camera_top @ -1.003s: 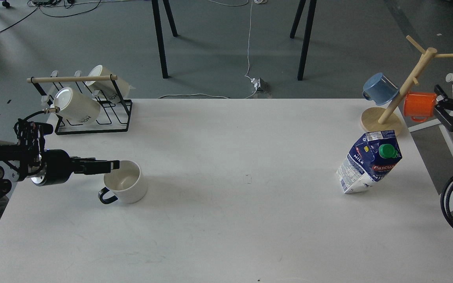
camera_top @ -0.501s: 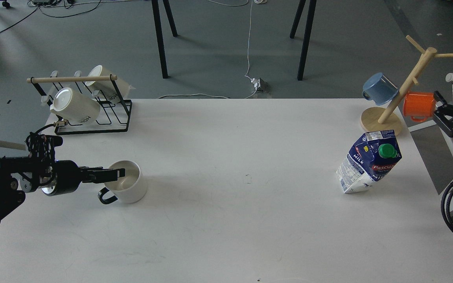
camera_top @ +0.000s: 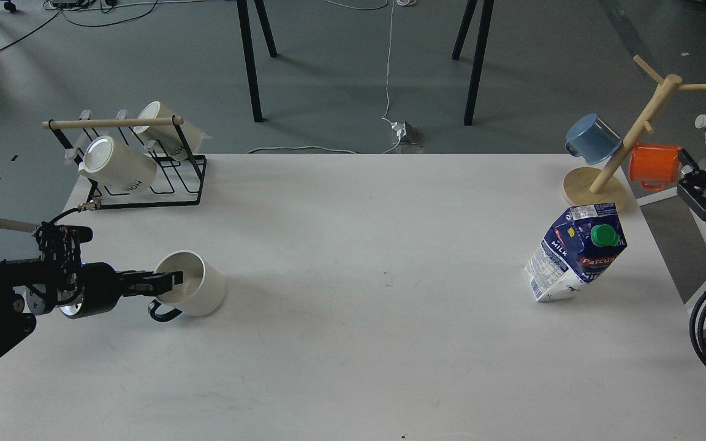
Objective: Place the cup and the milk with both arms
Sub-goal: 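Lower the left gripper into the white mug's rim and close it, then lift the white mug with the left gripper off the table, then carry the mug toward the table center and set it down upright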
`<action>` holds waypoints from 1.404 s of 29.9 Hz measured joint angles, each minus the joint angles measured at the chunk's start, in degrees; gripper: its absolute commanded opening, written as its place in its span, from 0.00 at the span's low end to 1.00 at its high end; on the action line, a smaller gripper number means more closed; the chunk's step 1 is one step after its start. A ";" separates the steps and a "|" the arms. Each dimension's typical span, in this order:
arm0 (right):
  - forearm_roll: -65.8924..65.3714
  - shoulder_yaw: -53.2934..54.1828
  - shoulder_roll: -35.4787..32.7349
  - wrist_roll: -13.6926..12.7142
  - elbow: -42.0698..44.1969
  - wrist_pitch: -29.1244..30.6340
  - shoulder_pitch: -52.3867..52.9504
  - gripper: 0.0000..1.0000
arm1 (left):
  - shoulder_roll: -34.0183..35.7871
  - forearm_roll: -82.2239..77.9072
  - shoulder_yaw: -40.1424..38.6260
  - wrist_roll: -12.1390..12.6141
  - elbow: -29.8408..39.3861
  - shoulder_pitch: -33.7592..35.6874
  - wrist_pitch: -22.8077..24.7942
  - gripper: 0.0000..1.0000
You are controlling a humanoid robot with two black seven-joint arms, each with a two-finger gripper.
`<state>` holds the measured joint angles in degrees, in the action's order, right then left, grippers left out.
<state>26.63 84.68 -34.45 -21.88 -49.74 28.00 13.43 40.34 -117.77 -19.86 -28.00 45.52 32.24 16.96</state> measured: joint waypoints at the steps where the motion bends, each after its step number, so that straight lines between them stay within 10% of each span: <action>1: 0.00 0.03 0.00 0.00 0.00 0.00 -0.03 0.98 | 0.00 0.00 0.00 0.00 0.01 -0.06 -0.04 0.20; 4: 0.00 0.05 0.00 0.00 0.00 0.00 -0.25 0.98 | 0.06 -0.01 0.00 0.00 0.03 -0.14 -0.20 0.02; 18: 0.09 0.07 0.10 0.00 0.00 0.00 -1.19 0.98 | 1.99 0.64 -0.76 0.00 1.27 1.51 -2.65 0.00; 24: 0.09 0.57 -0.01 -0.01 0.40 0.00 -1.21 0.98 | 3.42 6.34 -0.64 -0.01 7.84 15.40 4.37 0.00; 42: 0.09 2.72 -0.42 -0.01 5.43 0.00 -1.05 0.98 | -18.22 -0.38 11.43 -0.01 7.59 19.10 8.45 0.00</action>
<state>26.73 87.40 -34.88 -21.89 -44.31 28.00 12.38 22.12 -118.15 -8.43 -28.00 53.11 51.34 25.41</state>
